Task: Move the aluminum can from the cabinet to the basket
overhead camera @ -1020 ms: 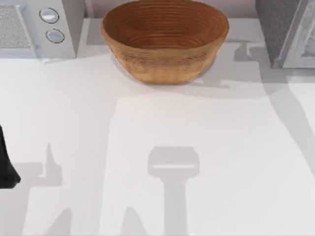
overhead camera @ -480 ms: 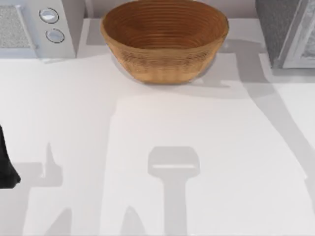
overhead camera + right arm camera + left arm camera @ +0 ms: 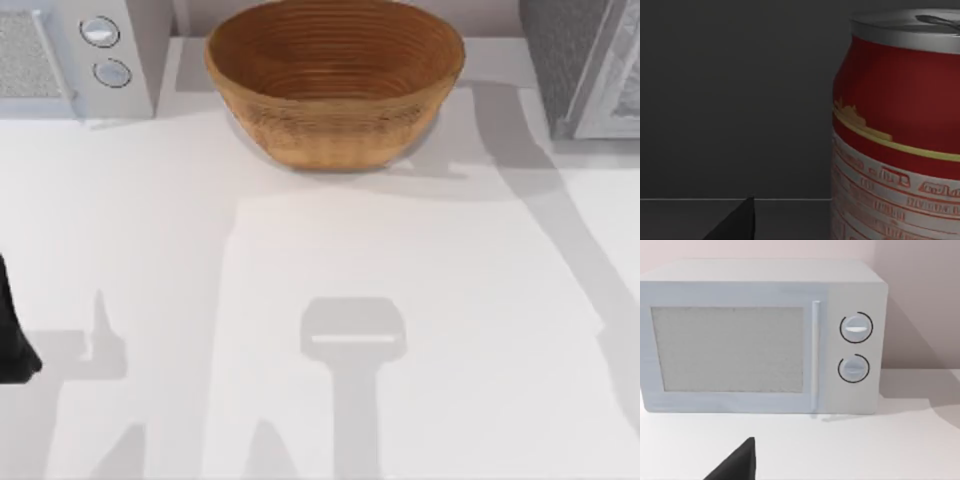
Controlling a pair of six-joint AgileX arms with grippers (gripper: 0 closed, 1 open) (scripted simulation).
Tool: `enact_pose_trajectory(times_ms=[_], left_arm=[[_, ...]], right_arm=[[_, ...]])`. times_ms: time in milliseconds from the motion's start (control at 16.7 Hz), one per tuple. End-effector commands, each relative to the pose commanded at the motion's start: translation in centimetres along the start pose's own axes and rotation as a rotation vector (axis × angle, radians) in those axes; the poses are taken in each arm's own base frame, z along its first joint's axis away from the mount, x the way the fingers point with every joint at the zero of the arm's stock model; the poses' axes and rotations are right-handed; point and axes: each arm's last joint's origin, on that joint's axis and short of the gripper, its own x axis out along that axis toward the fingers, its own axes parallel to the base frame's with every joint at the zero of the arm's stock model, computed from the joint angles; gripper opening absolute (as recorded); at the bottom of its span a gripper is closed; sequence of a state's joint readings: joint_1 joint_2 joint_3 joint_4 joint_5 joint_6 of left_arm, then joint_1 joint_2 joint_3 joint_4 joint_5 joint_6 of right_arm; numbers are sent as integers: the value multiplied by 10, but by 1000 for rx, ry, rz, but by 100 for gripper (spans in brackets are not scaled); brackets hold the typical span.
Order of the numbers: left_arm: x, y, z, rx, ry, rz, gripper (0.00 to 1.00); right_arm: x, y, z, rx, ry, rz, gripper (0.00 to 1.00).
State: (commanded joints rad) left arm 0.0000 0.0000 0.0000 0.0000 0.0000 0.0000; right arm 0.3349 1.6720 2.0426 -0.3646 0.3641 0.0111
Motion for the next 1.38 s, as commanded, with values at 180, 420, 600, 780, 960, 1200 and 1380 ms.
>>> enact_pose_trajectory(times_ms=[180,420,600,780,960,1200,1380], left_arm=[[0,0,0,0,0,0,100],[0,0,0,0,0,0,100],[0,0,0,0,0,0,100],[0,0,0,0,0,0,100],[0,0,0,0,0,0,100],[0,0,0,0,0,0,100],[0,0,0,0,0,0,100]], right_arm=[[19,-1,-1,0,0,0,100],[22,-1,-2,0,0,0,100],[22,-1,-2,0,0,0,85],[22,-1,-2,0,0,0,62],[22,-1,-2,0,0,0,40],[22,-1,-2,0,0,0,10],[22,-1,-2,0,0,0,0]])
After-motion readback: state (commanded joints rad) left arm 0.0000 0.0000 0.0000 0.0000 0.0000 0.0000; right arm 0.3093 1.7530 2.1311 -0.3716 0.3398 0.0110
